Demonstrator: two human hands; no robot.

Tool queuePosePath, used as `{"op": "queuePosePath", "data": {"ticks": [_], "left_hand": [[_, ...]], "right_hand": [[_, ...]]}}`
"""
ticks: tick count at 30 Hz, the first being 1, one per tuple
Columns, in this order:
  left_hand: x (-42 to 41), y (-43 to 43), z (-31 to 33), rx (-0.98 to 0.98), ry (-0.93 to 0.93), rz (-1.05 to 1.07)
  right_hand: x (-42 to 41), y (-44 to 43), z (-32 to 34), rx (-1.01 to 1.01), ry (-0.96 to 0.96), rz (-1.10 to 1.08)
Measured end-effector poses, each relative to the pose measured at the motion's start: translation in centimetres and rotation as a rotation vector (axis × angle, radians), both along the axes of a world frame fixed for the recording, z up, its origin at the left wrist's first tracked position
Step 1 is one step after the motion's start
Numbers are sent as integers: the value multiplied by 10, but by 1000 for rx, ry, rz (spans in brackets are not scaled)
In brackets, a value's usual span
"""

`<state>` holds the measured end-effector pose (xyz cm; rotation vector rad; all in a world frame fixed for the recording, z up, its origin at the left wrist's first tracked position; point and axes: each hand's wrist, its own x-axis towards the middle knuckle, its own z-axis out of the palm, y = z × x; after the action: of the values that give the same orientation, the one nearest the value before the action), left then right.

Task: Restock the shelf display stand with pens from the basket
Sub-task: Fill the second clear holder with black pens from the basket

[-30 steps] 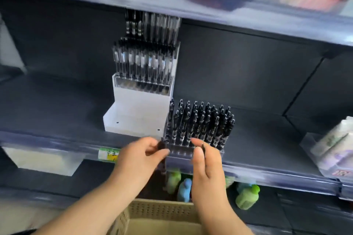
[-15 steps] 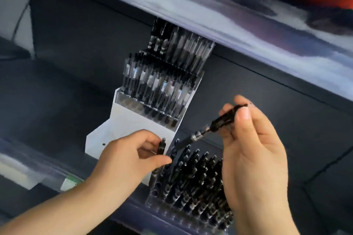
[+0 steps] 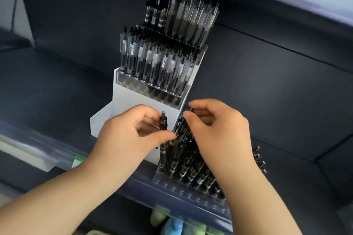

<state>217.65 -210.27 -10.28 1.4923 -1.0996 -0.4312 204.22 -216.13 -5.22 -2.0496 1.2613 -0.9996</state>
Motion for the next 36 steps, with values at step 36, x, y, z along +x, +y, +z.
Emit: {"op": "queuePosePath", "data": {"ticks": [36], "left_hand": [[-8, -8, -25, 133, -179, -118]], "right_hand": [[11, 0, -18, -198, 546, -78]]}}
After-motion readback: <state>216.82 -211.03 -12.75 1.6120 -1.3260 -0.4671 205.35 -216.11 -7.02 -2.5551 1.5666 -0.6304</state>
